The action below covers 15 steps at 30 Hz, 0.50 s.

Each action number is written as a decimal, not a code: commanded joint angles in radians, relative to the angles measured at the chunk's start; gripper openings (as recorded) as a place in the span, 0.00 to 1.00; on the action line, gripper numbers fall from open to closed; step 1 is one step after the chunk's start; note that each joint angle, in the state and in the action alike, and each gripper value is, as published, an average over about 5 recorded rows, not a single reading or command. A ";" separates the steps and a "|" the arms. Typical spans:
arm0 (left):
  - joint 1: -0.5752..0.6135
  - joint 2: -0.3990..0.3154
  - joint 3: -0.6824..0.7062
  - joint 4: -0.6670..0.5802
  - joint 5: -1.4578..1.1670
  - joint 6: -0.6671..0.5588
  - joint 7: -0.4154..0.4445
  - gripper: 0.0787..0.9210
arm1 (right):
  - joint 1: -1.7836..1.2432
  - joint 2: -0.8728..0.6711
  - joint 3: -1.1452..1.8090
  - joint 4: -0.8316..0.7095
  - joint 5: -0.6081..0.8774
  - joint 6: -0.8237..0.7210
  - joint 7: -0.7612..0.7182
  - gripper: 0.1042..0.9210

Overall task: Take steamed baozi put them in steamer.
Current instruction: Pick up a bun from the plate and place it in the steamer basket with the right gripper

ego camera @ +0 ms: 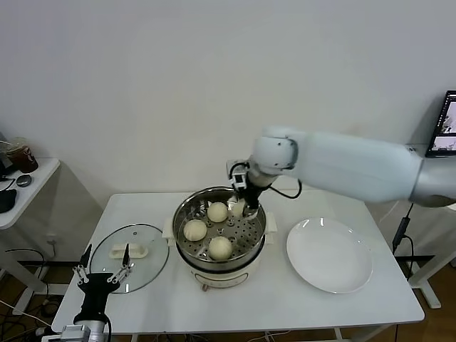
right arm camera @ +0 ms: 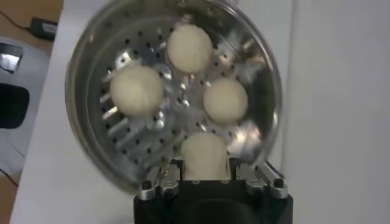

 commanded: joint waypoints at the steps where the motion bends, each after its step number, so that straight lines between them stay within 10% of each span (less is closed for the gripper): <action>1: 0.001 -0.001 -0.003 -0.001 0.000 -0.002 0.000 0.88 | -0.109 0.087 -0.037 -0.061 -0.061 -0.052 0.043 0.43; 15: 0.003 0.000 0.000 -0.001 0.000 -0.003 0.000 0.88 | -0.151 0.069 0.010 -0.086 -0.076 -0.051 0.053 0.48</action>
